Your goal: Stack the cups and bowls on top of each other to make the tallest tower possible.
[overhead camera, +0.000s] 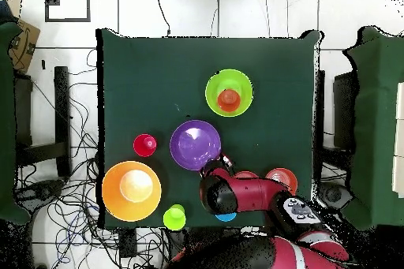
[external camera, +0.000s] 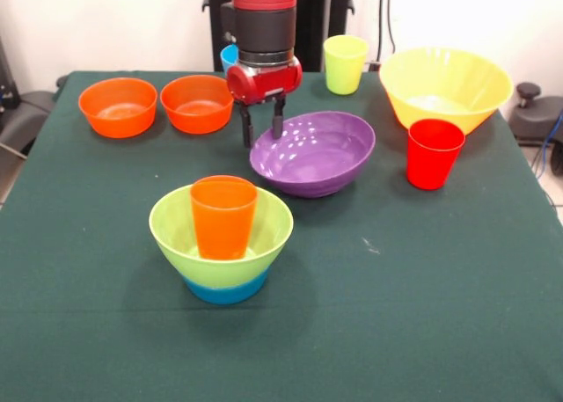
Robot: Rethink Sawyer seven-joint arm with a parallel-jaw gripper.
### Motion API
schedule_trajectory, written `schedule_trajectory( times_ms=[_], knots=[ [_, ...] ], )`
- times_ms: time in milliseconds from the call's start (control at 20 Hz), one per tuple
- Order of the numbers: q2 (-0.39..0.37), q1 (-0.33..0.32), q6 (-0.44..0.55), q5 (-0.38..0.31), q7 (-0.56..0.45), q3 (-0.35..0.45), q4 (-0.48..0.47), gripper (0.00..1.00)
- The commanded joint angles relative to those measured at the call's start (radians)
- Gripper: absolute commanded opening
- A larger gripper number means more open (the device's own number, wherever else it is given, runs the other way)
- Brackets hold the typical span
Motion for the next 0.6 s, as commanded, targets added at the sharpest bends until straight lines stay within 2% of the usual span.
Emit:
schedule_trajectory(
  times_ms=[50,250,600],
  knots=[
    [0.016,0.0,-0.03,-0.055,0.136,0.005,-0.093,1.0],
    [0.005,0.005,-0.035,-0.05,0.14,-0.004,-0.094,1.0],
    [0.008,-0.021,-0.026,-0.059,0.139,0.029,-0.092,1.0]
  ],
)
